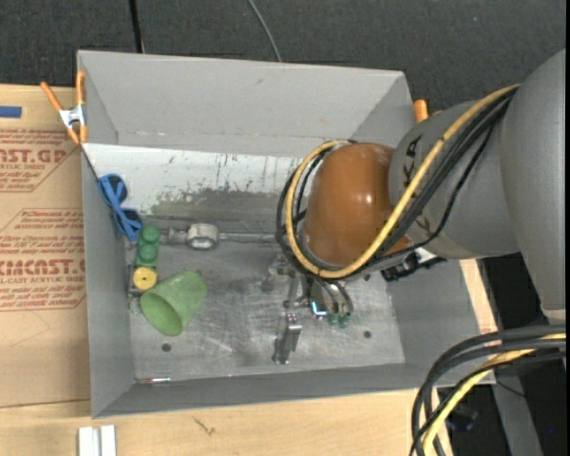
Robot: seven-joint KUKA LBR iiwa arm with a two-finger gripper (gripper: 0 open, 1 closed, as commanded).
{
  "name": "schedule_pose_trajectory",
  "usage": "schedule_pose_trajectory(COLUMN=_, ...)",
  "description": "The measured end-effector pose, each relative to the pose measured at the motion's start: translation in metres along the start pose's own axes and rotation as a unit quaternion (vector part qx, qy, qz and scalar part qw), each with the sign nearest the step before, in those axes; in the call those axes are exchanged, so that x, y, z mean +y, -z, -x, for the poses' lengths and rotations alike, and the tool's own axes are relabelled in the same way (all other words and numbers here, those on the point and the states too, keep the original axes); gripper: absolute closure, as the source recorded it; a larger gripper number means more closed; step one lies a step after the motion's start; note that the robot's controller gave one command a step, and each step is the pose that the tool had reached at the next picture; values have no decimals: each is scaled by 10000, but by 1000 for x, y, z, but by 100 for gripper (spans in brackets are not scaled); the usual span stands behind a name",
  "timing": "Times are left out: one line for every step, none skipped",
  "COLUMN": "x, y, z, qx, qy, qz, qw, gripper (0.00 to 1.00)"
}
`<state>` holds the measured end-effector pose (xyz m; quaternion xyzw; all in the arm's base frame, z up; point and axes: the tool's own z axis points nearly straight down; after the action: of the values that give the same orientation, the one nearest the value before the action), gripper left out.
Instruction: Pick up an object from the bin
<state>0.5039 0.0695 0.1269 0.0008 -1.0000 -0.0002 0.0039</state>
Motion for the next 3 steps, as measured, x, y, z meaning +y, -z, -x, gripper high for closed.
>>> schedule_pose_trajectory(x=11, y=-55, z=93, qx=-75, qy=634, qz=1, qw=9980, gripper=0)
schedule_pose_trajectory(x=-31, y=-1, z=40, qx=-50, qy=-632, qz=-1, qw=9980, gripper=0)
schedule_pose_trajectory(x=48, y=-29, z=26, qx=-25, qy=-167, qz=14, qw=9999, gripper=0)
